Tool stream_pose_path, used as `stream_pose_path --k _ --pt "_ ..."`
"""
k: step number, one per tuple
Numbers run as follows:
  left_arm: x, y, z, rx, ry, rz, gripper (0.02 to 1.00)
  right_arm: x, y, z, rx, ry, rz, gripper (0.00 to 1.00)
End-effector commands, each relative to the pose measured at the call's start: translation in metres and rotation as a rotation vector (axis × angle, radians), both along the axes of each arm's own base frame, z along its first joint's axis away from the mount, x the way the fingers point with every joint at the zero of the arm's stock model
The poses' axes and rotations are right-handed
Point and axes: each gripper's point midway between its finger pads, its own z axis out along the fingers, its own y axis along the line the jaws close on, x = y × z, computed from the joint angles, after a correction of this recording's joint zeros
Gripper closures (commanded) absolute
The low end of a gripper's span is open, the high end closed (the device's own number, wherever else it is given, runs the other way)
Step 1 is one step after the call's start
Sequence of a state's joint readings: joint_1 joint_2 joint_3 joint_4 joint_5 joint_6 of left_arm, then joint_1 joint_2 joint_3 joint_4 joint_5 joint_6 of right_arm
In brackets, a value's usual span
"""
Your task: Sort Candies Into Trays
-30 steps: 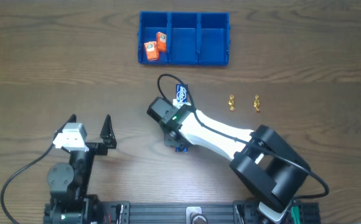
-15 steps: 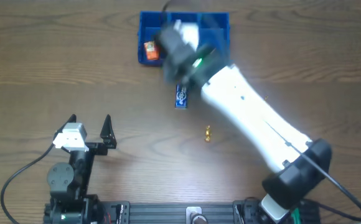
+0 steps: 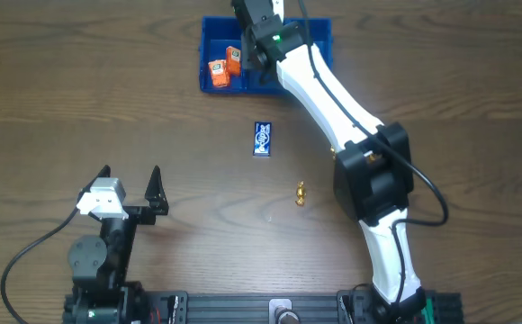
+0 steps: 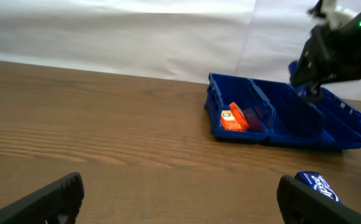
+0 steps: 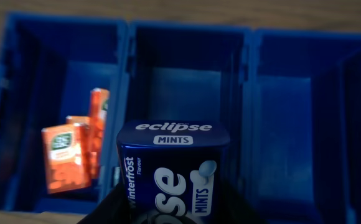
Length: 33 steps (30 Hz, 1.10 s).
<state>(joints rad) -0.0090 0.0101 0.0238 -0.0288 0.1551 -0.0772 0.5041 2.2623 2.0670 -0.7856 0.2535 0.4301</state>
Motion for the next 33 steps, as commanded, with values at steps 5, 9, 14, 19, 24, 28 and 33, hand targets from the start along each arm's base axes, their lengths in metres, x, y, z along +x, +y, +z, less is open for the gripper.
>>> stream_pose_path --k 5,9,14,19,24,28,33 --pt "-0.001 -0.002 -0.016 0.009 0.046 -0.016 0.020 0.014 -0.005 0.009 0.010 -0.047 -0.004 0.783" --pt "-0.001 -0.002 -0.016 0.009 0.046 -0.016 0.020 0.015 -0.007 0.008 0.009 -0.045 -0.009 0.761" --pt "-0.001 -0.002 -0.016 0.009 0.046 -0.016 0.020 0.016 -0.011 0.008 0.011 -0.045 -0.018 0.711" --pt "-0.001 -0.002 -0.016 0.009 0.046 -0.016 0.020 0.016 -0.011 0.007 0.009 -0.041 -0.017 0.535" --pt "-0.001 -0.002 -0.016 0.009 0.046 -0.016 0.020 0.015 -0.007 0.007 0.025 -0.036 -0.001 0.384" --pt "-0.001 -0.002 -0.016 0.009 0.046 -0.016 0.020 0.013 -0.004 0.006 0.036 -0.025 0.010 0.345" --pt "-0.001 -0.002 -0.016 0.009 0.046 -0.016 0.020 -0.001 -0.008 0.026 0.032 -0.010 0.024 0.329"
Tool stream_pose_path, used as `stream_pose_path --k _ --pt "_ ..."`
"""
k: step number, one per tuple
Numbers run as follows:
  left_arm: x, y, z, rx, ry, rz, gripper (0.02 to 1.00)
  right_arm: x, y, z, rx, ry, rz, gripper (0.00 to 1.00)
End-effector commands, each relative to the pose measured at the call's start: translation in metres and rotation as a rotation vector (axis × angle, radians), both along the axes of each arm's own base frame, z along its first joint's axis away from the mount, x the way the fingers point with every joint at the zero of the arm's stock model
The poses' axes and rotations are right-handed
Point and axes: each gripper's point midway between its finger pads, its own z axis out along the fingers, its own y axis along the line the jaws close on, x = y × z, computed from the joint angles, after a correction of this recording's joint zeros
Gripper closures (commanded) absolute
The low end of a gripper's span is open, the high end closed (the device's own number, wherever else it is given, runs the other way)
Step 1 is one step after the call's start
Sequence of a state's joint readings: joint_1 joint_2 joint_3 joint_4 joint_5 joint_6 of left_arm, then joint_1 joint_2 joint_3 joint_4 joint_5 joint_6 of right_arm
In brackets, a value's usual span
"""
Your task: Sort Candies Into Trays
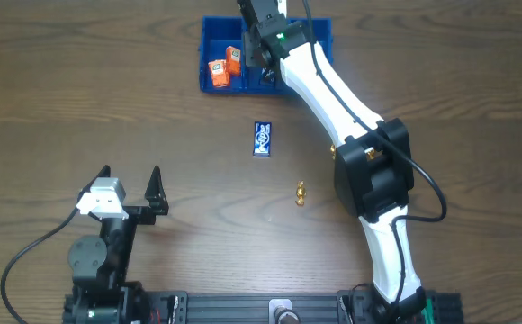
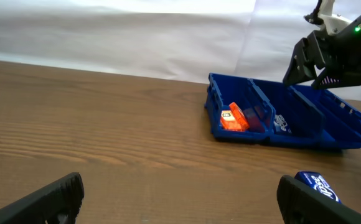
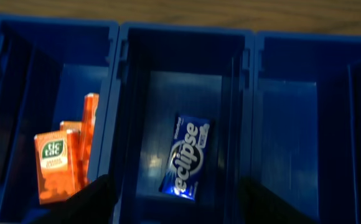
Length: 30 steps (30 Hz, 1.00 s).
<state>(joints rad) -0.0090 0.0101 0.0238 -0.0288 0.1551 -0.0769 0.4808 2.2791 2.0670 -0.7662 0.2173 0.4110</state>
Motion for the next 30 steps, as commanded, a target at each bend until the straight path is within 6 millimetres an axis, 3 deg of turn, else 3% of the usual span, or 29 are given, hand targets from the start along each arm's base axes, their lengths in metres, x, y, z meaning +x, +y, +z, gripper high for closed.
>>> stream_pose_path --k 1,5,8,10,15,21,30 --pt "-0.001 -0.002 -0.016 0.008 0.046 -0.016 0.020 -0.016 -0.004 0.045 0.015 -0.016 0.018 0.316" --pt "-0.001 -0.002 -0.016 0.008 0.046 -0.016 0.020 -0.059 -0.003 0.072 -0.012 0.043 0.051 0.283" --pt "-0.001 -0.002 -0.016 0.008 0.046 -0.016 0.023 -0.091 0.000 0.067 -0.033 0.137 0.039 0.275" --pt "-0.001 -0.002 -0.016 0.008 0.046 -0.016 0.020 -0.104 0.003 0.054 -0.046 0.187 0.026 0.266" --pt "-0.001 -0.002 -0.016 0.008 0.046 -0.016 0.020 -0.138 0.019 -0.002 -0.035 0.325 0.047 0.233" --pt "-0.001 -0.002 -0.016 0.008 0.046 -0.016 0.020 -0.154 0.025 -0.064 -0.019 0.372 0.052 0.231" --pt "-0.001 -0.002 -0.016 0.008 0.046 -0.016 0.020 -0.161 0.023 -0.099 -0.038 0.419 0.045 0.237"
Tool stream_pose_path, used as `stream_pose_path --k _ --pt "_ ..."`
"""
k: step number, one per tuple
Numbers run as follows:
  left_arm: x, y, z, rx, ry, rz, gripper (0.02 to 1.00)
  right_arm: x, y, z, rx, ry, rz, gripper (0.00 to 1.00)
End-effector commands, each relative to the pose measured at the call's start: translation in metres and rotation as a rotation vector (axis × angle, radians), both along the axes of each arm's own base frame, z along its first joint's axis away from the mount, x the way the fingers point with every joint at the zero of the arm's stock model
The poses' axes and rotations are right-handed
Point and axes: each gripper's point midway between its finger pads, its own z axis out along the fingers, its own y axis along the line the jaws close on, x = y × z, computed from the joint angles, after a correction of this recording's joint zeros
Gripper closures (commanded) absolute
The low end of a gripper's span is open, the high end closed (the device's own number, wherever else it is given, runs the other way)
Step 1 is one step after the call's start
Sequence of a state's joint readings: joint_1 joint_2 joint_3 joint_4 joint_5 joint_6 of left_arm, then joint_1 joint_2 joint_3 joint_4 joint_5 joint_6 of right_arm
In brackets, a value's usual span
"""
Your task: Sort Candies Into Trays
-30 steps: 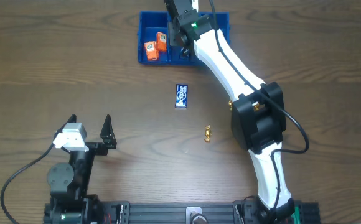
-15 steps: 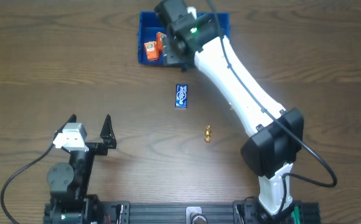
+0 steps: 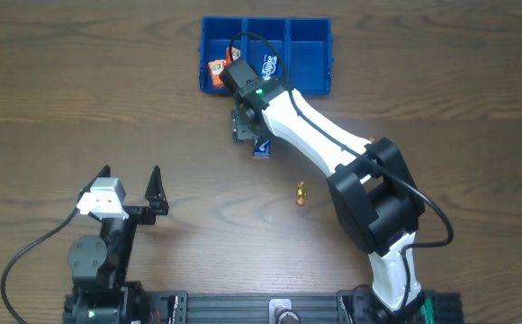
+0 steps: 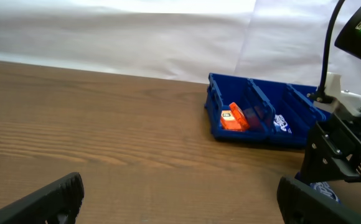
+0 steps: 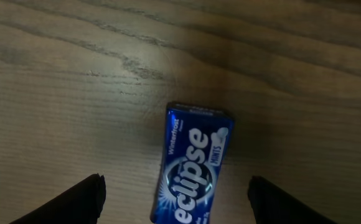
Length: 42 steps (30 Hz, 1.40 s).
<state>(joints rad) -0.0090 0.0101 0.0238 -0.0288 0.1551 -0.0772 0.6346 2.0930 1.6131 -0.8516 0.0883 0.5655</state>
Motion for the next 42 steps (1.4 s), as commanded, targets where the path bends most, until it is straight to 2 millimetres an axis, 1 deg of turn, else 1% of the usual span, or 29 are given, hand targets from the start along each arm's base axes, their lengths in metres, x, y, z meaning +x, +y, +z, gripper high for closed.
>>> stream_pose_path --k 1,5,9,12,13,17,18,21,24,27,30,32,33,35,37,38,40,42 --pt "-0.001 -0.002 -0.016 0.009 0.046 -0.016 0.020 -0.006 -0.001 -0.028 -0.028 0.054 -0.028 0.240" --pt "-0.001 -0.002 -0.016 0.009 0.046 -0.016 0.020 -0.010 -0.004 -0.046 -0.052 0.089 -0.054 0.261" --pt "-0.001 -0.002 -0.016 0.009 0.046 -0.016 0.023 -0.013 -0.006 -0.055 -0.064 0.109 -0.070 0.294" --pt "-0.001 -0.002 -0.016 0.009 0.046 -0.016 0.020 -0.014 -0.007 -0.056 -0.064 0.112 -0.083 0.391" --pt "-0.001 -0.002 -0.016 0.009 0.046 -0.016 0.020 -0.013 -0.007 -0.056 -0.063 0.112 -0.083 0.474" --pt "-0.001 -0.002 -0.016 0.009 0.046 -0.016 0.020 -0.014 -0.007 -0.056 -0.064 0.114 -0.087 0.643" --pt "-0.001 -0.002 -0.016 0.009 0.046 -0.016 0.020 -0.014 -0.008 -0.056 -0.064 0.116 -0.089 0.671" --pt "-0.001 -0.002 -0.016 0.009 0.046 -0.016 0.020 -0.015 -0.008 -0.053 -0.062 0.115 -0.097 0.698" --pt "-0.001 -0.002 -0.016 0.009 0.046 -0.016 0.020 -0.014 -0.007 -0.042 -0.050 0.102 -0.101 0.733" --pt "-0.001 -0.002 -0.016 0.009 0.046 -0.016 0.020 -0.010 -0.004 -0.013 -0.014 0.055 -0.100 0.752" --pt "-0.001 -0.002 -0.016 0.009 0.046 -0.016 0.020 0.002 -0.005 0.039 0.023 -0.060 -0.091 0.759" --pt "-0.001 -0.002 -0.016 0.009 0.046 -0.016 0.020 0.014 -0.011 0.089 0.028 -0.174 -0.109 0.761" --pt "-0.001 -0.002 -0.016 0.009 0.046 -0.016 0.020 0.020 -0.012 0.107 0.026 -0.213 -0.103 0.761" --pt "-0.001 -0.002 -0.016 0.009 0.046 -0.016 0.020 0.034 -0.016 0.146 0.030 -0.284 -0.092 0.759" --pt "-0.001 -0.002 -0.016 0.009 0.046 -0.016 0.020 0.052 -0.021 0.177 0.031 -0.357 -0.092 0.757" --pt "-0.001 -0.002 -0.016 0.009 0.046 -0.016 0.020 0.064 -0.024 0.192 0.038 -0.398 -0.092 0.750" --pt "-0.001 -0.002 -0.016 0.009 0.046 -0.016 0.020 0.083 -0.027 0.207 0.049 -0.442 -0.094 0.746" --pt "-0.001 -0.002 -0.016 0.009 0.046 -0.016 0.020 0.100 -0.034 0.210 0.048 -0.461 -0.110 0.746"
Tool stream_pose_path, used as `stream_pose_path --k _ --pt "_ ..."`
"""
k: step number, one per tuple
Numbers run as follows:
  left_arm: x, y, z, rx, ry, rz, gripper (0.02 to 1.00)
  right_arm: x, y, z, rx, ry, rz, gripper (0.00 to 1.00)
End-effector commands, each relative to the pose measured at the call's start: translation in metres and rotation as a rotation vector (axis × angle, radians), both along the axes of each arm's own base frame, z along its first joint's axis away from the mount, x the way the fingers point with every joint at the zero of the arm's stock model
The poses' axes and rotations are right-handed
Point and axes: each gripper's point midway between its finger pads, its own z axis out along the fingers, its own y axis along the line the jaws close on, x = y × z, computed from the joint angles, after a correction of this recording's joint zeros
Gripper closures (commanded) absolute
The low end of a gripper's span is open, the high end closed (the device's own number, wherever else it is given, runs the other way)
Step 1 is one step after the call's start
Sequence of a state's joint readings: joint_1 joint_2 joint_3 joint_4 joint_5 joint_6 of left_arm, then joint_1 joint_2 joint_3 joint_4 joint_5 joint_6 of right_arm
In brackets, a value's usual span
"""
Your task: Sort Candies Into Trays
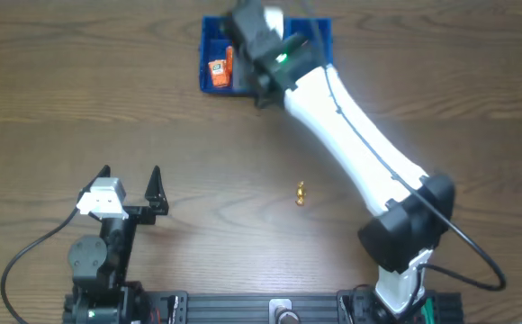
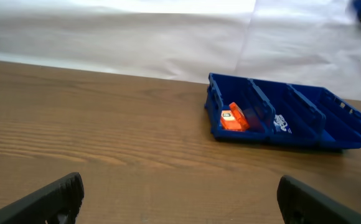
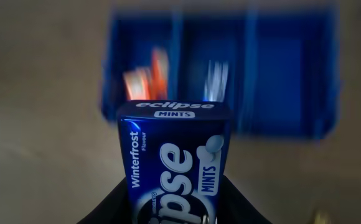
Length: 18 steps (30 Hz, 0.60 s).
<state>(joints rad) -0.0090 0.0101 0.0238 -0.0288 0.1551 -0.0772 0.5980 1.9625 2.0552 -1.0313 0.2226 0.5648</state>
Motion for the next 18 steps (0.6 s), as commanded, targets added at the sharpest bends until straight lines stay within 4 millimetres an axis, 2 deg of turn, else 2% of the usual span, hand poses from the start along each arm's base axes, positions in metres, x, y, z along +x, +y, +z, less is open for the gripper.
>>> stream_pose_path --k 1,4,7,14,18 --pt "-0.001 -0.002 -0.016 0.009 0.046 -0.016 0.020 0.048 -0.031 0.005 -0.077 -0.067 -0.042 0.744" --pt "-0.001 -0.002 -0.016 0.009 0.046 -0.016 0.020 0.068 -0.031 -0.013 -0.057 -0.057 -0.030 0.741" --pt "-0.001 -0.002 -0.016 0.009 0.046 -0.016 0.020 0.085 -0.029 -0.044 -0.049 -0.029 -0.027 0.739" --pt "-0.001 -0.002 -0.016 0.009 0.046 -0.016 0.023 0.103 -0.021 -0.102 -0.074 0.022 -0.028 0.730" --pt "-0.001 -0.002 -0.016 0.009 0.046 -0.016 0.020 0.107 -0.019 -0.113 -0.077 0.026 -0.028 0.709"
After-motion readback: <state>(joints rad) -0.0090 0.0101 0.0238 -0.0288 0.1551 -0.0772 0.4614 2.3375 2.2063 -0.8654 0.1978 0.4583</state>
